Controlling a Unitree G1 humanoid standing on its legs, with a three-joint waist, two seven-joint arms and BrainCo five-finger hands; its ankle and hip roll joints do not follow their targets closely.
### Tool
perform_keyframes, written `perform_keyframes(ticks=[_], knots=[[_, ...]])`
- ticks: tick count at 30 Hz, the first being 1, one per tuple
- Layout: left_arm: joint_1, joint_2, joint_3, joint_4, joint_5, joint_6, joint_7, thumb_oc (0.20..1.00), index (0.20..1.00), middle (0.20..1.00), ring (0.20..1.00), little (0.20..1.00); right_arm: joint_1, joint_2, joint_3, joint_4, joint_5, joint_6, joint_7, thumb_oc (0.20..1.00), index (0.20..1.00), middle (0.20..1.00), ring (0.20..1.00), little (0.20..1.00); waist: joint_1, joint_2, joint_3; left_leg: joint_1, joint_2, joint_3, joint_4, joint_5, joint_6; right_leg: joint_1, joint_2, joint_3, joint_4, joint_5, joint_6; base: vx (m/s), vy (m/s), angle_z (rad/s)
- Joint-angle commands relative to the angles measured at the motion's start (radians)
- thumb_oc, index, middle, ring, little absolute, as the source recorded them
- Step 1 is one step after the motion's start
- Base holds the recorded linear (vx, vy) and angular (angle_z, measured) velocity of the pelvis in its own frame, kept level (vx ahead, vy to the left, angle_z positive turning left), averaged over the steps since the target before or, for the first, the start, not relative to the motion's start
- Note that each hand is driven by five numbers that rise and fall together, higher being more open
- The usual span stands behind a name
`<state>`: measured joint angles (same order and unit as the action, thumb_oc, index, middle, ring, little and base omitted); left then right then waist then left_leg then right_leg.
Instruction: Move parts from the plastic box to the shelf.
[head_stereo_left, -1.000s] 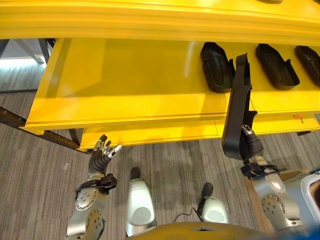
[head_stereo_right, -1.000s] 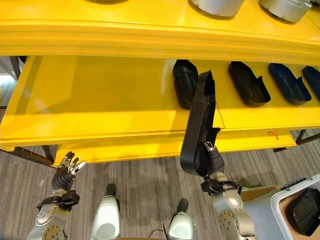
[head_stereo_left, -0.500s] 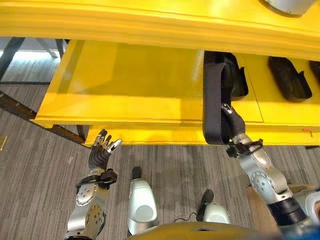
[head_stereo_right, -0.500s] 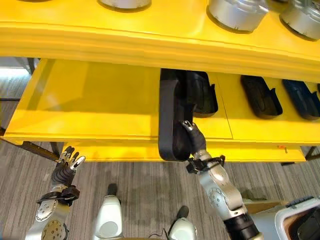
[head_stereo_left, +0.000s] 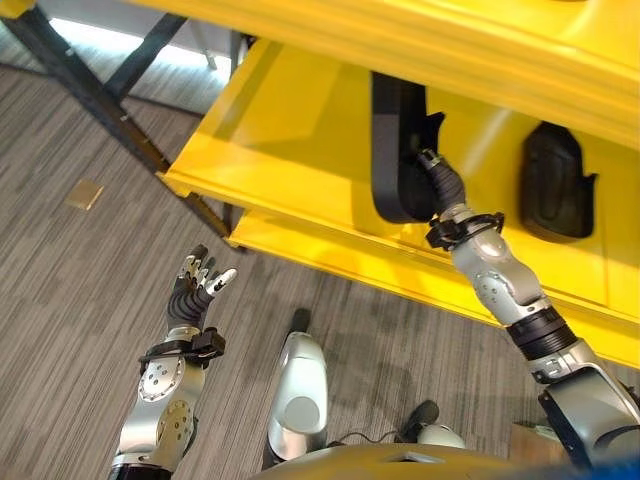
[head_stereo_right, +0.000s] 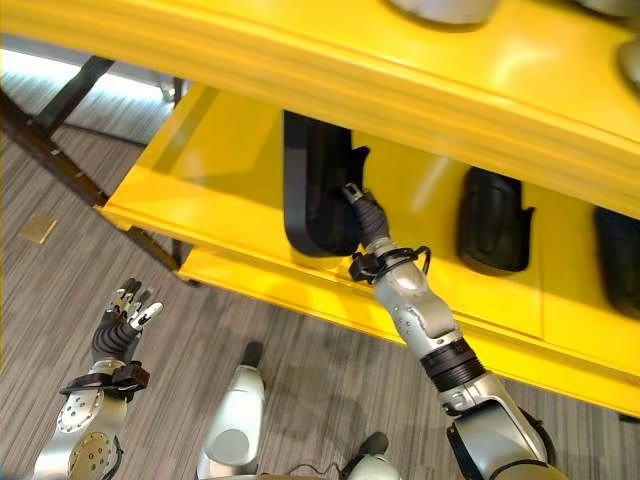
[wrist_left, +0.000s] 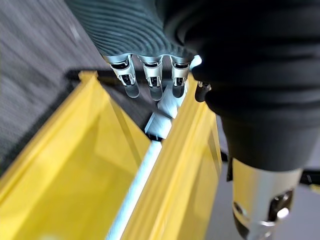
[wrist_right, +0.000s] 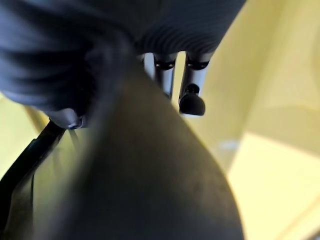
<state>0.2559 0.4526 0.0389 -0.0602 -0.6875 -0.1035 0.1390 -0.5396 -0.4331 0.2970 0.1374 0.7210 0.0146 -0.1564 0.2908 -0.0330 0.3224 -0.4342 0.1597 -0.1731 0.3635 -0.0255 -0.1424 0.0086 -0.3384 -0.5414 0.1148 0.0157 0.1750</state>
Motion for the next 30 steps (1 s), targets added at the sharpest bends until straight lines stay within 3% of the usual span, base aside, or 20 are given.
perform_keyframes(ticks=[1, 5, 8, 13, 16, 19, 30], knots=[[0.004, 0.067, -0.043, -0.076, -0.025, -0.052, 0.008, 1.000, 1.000, 1.000, 1.000, 1.000, -0.132, -0.040, -0.103, 0.018, -0.022, -0.107, -0.094, 0.200, 0.200, 0.200, 0.200, 0.200, 0.022, 0.004, 0.001, 0.078, 0.059, 0.023, -0.074, -0.008, -0.023, -0.042, -0.101, 0.059, 0.159, -0.048, 0.032, -0.04, 0.026, 0.23], [-0.004, 0.084, -0.063, -0.096, -0.036, -0.060, 0.013, 1.000, 1.000, 1.000, 1.000, 1.000, -0.248, -0.075, -0.165, 0.070, -0.059, -0.136, -0.182, 0.200, 0.200, 0.200, 0.200, 0.200, 0.025, 0.013, 0.044, 0.009, 0.051, 0.028, -0.022, -0.022, -0.013, -0.120, -0.114, 0.083, 0.195, -0.053, 0.029, -0.07, 0.055, 0.05], [-0.018, 0.080, -0.098, -0.099, -0.052, -0.064, 0.020, 1.000, 1.000, 1.000, 1.000, 1.000, -0.285, -0.052, -0.202, 0.091, -0.062, -0.163, -0.241, 0.200, 0.200, 0.200, 0.200, 0.200, 0.019, 0.016, 0.068, -0.043, 0.048, 0.034, 0.030, -0.042, -0.002, -0.176, -0.123, 0.108, 0.229, -0.060, 0.024, -0.06, 0.057, -0.12], [-0.033, 0.081, -0.144, -0.098, -0.053, -0.062, 0.029, 1.000, 1.000, 1.000, 1.000, 1.000, -0.364, -0.097, -0.210, 0.155, -0.086, -0.150, -0.285, 0.200, 0.200, 0.200, 0.200, 0.200, 0.009, 0.019, 0.099, -0.106, 0.043, 0.047, 0.110, -0.075, 0.009, -0.245, -0.136, 0.139, 0.273, -0.063, 0.020, -0.03, 0.056, -0.12], [-0.038, 0.091, -0.155, -0.101, -0.054, -0.065, 0.022, 1.000, 1.000, 1.000, 1.000, 1.000, -0.426, -0.159, -0.187, 0.204, -0.124, -0.136, -0.283, 0.200, 0.200, 0.200, 0.200, 0.200, 0.007, 0.025, 0.117, -0.129, 0.039, 0.051, 0.130, -0.081, 0.011, -0.270, -0.140, 0.153, 0.281, -0.062, 0.019, -0.03, 0.056, -0.04], [-0.061, 0.106, -0.185, -0.100, -0.063, -0.081, 0.029, 1.000, 1.000, 1.000, 1.000, 1.000, -0.538, -0.211, -0.158, 0.371, -0.137, -0.127, -0.309, 0.200, 0.200, 0.200, 0.200, 0.200, 0.000, 0.030, 0.133, -0.171, 0.029, 0.058, 0.153, -0.086, 0.015, -0.317, -0.144, 0.172, 0.289, -0.060, 0.015, -0.03, 0.055, -0.08], [-0.119, 0.098, -0.213, -0.092, -0.068, -0.102, 0.059, 1.000, 1.000, 1.000, 1.000, 1.000, -0.598, -0.198, -0.098, 0.543, -0.181, -0.104, -0.298, 0.200, 0.200, 0.200, 0.200, 0.200, -0.025, 0.040, 0.173, -0.190, 0.025, 0.061, 0.161, -0.088, 0.021, -0.344, -0.142, 0.188, 0.292, -0.060, 0.012, 0.00, 0.012, -0.01]])
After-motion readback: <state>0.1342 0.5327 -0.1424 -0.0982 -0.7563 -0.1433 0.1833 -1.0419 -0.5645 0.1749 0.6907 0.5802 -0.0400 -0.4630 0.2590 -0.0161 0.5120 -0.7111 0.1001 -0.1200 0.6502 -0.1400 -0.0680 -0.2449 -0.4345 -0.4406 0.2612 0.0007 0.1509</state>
